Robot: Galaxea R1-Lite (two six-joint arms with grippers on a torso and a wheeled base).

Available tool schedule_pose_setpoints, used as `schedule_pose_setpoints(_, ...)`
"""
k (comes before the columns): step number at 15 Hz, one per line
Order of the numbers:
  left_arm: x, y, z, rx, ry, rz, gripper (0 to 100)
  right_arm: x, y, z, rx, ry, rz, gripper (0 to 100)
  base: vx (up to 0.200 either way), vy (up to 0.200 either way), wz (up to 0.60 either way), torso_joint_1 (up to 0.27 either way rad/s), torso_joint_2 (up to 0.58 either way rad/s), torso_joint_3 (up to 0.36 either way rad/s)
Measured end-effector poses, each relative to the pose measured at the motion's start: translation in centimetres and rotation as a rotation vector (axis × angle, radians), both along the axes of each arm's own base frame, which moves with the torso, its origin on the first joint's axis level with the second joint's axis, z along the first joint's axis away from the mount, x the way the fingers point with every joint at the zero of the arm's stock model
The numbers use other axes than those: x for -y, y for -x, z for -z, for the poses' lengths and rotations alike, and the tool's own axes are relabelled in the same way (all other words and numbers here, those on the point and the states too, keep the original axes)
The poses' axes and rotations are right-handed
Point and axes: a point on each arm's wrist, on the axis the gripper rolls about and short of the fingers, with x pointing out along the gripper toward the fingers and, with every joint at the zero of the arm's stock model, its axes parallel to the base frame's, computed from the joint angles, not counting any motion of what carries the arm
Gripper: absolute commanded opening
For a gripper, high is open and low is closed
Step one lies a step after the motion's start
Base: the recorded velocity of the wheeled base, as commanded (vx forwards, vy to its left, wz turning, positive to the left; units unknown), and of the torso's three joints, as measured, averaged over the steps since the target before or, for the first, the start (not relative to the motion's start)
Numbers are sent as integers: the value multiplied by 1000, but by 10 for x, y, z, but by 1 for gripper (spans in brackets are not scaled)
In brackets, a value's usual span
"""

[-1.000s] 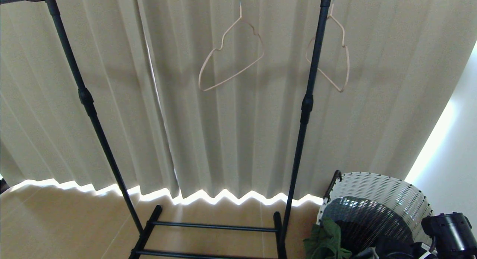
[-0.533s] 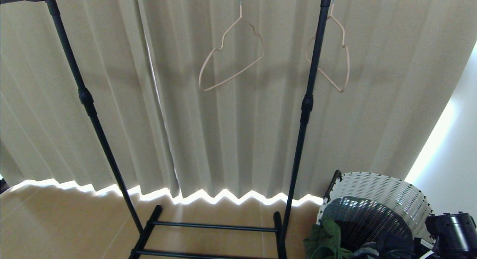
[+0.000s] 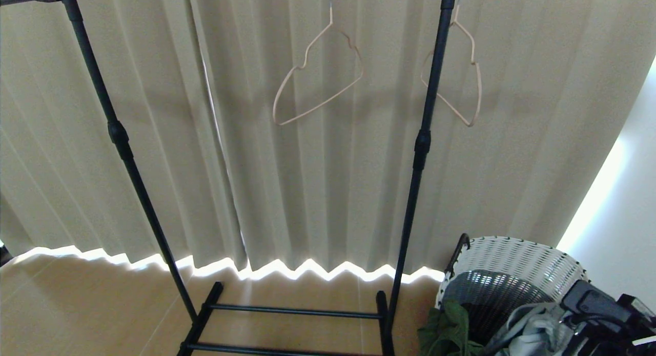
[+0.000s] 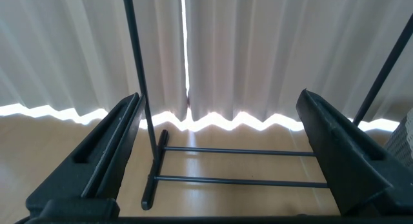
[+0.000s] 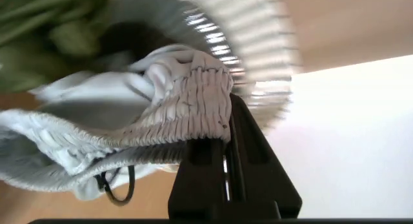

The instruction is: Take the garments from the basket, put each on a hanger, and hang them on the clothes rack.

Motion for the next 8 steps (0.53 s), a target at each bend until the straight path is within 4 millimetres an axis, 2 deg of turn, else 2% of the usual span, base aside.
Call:
schedule_pose_setpoints(2, 0, 0, 0, 0, 0, 0, 100, 7, 8, -24, 30, -13, 63, 0, 0, 0, 0, 0, 0, 0)
schedule_pose_setpoints(5, 0, 0, 0, 0, 0, 1, 100, 9, 32, -65, -49, -117, 177, 0, 0, 0, 0, 0, 0, 0)
schedule_pose_setpoints(7, 0, 0, 0, 0, 0, 2, 100, 8, 45, -94, 60, -221, 260, 0, 0, 0, 0, 0, 0, 0)
schedule_pose_setpoints(8, 0, 0, 0, 0, 2, 4, 100, 8, 49, -102, 115, -252, 279, 0, 0, 0, 0, 0, 0, 0)
